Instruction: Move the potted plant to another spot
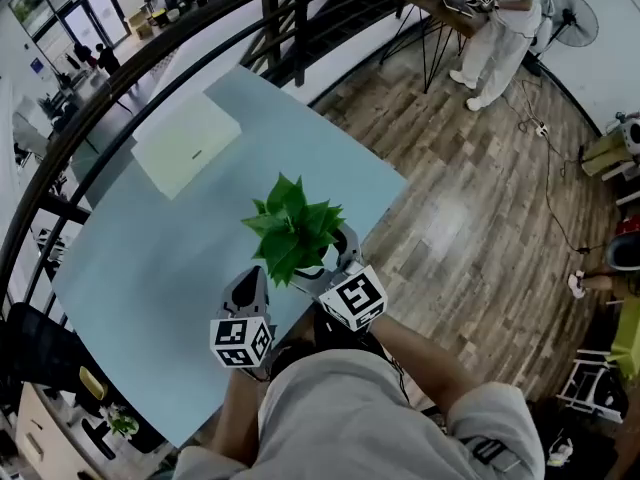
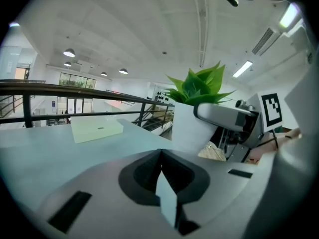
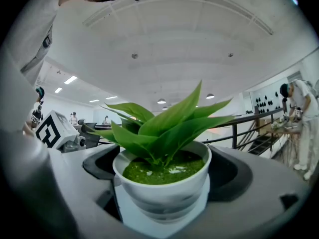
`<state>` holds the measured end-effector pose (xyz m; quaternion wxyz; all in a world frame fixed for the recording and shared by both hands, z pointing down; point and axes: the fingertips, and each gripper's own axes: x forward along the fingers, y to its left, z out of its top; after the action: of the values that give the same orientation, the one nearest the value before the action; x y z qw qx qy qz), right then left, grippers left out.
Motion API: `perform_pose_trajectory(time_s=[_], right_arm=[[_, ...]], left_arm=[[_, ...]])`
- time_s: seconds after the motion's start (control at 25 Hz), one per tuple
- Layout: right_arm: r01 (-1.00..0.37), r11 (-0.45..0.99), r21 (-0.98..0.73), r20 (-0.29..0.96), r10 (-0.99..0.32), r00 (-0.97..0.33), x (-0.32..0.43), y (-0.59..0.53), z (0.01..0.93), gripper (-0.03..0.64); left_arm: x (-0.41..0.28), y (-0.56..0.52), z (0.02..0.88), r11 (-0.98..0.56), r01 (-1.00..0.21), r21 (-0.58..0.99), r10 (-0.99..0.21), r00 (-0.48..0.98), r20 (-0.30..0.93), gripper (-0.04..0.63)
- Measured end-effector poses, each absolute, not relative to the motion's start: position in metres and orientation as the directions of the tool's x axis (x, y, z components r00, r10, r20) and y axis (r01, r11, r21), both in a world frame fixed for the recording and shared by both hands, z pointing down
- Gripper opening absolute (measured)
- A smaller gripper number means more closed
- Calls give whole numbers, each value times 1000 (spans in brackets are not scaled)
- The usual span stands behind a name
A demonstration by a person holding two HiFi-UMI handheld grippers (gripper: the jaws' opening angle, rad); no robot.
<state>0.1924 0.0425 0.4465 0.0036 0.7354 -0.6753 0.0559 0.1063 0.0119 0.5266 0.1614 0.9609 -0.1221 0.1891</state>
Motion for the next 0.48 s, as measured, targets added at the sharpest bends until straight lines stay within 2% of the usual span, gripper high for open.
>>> perform_pose_trajectory(time_s=[0.48], right_arm=[[-965,-244,-92,81,-968,237,293,74,449,538]], left_arm=[[216,39,518,-964,-109,243,-3,917,400,12]])
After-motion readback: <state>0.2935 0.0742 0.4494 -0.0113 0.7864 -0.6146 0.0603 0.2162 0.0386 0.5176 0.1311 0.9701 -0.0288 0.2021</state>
